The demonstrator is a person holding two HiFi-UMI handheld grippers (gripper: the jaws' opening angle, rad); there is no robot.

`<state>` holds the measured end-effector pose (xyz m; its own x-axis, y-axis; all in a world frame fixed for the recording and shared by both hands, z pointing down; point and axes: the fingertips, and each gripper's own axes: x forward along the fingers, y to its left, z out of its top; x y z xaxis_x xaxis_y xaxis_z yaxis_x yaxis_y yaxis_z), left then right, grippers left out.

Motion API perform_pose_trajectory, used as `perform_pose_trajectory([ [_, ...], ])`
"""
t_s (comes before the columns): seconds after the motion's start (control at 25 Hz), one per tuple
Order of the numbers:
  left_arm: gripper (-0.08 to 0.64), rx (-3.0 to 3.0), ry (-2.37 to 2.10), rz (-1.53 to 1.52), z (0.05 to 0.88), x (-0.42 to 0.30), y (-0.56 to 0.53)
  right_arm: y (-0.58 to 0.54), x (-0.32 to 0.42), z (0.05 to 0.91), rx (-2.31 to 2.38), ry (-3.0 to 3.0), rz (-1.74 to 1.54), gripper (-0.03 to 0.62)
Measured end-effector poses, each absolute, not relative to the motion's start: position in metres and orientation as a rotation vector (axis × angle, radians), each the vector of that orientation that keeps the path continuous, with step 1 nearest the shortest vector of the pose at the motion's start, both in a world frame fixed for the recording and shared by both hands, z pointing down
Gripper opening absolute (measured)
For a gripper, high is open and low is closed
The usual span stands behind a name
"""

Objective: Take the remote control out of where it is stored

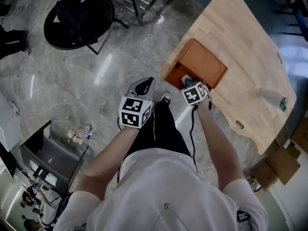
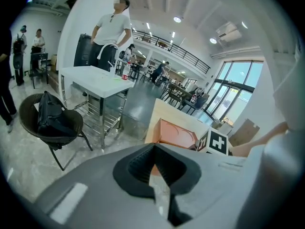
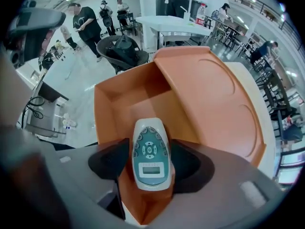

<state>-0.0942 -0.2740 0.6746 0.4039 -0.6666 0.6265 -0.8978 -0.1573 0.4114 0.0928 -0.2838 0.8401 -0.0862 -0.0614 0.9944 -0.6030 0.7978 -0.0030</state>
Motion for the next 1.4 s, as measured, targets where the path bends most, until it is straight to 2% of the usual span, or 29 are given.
perform_pose_trajectory([
  [0.16,0.0,1.877,-1.358,0.38,0.676,-0.097,-0.276,-0.283,0.096,0.847,0.511,-1.576,0.426,0.288],
  [0.8,0.0,1.9,-1.348,0.408,0.669,-0.095,-0.273,-0.287,0.096,0.828,0.581,-1.644,0.496,0.282],
  [1.08,0.0,1.992,-1.323,0.432,0.64,-0.08,-0.275,-0.29,0.095,0.781,0.717,-1.749,0.629,0.282],
  [1.4,0.0,2.168,-1.295,0.45,0.57,-0.05,-0.286,-0.297,0.109,0.683,0.945,-1.942,0.787,0.282],
])
